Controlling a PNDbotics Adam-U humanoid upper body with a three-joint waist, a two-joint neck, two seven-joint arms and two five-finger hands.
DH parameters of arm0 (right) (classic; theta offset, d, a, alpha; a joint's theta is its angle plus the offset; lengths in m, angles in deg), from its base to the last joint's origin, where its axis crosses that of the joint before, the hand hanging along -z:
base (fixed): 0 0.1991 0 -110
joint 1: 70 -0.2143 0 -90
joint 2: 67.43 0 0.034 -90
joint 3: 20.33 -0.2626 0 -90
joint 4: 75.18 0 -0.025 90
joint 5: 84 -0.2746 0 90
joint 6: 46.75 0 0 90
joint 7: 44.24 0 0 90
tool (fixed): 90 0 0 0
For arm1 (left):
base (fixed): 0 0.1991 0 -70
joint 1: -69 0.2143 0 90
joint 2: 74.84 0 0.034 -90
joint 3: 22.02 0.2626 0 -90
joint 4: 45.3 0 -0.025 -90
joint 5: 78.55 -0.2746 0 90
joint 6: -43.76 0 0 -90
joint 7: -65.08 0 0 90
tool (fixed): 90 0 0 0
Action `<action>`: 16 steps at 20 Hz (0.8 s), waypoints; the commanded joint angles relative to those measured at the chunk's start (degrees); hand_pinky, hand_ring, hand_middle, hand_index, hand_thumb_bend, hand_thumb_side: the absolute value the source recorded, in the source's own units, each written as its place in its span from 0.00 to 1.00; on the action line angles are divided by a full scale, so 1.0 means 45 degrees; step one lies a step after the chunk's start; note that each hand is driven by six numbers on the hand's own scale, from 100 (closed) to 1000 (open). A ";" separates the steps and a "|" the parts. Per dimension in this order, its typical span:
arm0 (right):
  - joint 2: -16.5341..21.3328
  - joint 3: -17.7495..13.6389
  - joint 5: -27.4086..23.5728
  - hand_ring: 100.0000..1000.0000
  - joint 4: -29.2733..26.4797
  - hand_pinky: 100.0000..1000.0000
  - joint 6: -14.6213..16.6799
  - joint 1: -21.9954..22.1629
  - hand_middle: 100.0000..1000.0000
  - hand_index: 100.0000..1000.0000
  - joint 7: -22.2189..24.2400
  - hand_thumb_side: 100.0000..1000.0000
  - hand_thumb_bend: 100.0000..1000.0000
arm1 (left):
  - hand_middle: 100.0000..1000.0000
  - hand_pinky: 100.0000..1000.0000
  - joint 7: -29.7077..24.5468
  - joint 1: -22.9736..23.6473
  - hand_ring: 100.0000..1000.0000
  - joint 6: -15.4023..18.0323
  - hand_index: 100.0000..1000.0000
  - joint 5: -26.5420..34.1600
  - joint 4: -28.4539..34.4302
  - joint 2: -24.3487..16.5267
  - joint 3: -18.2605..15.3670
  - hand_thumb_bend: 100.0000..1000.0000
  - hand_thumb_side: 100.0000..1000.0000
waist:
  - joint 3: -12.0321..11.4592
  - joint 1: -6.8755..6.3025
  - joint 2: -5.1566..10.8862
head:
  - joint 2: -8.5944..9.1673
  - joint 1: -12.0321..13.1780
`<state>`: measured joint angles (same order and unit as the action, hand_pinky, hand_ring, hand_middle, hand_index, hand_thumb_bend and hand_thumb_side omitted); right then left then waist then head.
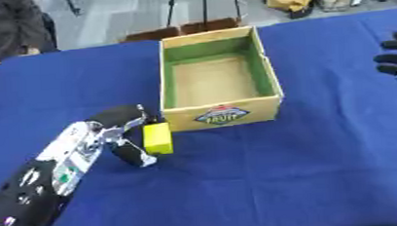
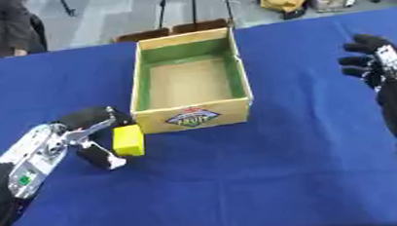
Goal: Pick up objects on the table and place them in the box.
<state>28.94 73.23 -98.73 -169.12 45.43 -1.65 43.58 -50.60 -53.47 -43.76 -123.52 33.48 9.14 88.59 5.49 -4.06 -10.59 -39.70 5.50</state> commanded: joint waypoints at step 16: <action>0.0291 -0.0100 0.0005 0.75 -0.0095 0.79 0.0026 -0.0054 0.76 0.87 0.0011 0.84 0.00 | 0.01 0.00 -0.1646 -0.1664 0.02 -0.1185 0.17 0.4355 0.4161 -0.3220 -0.0583 0.00 0.14 | 0.0045 -0.0054 0.0302 | 0.0211 -0.0192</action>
<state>28.95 73.22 -98.73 -169.05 45.43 -1.32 43.57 -58.14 -59.73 -48.42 -104.29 51.46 -3.75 87.27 5.64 -4.52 -10.23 -39.49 4.82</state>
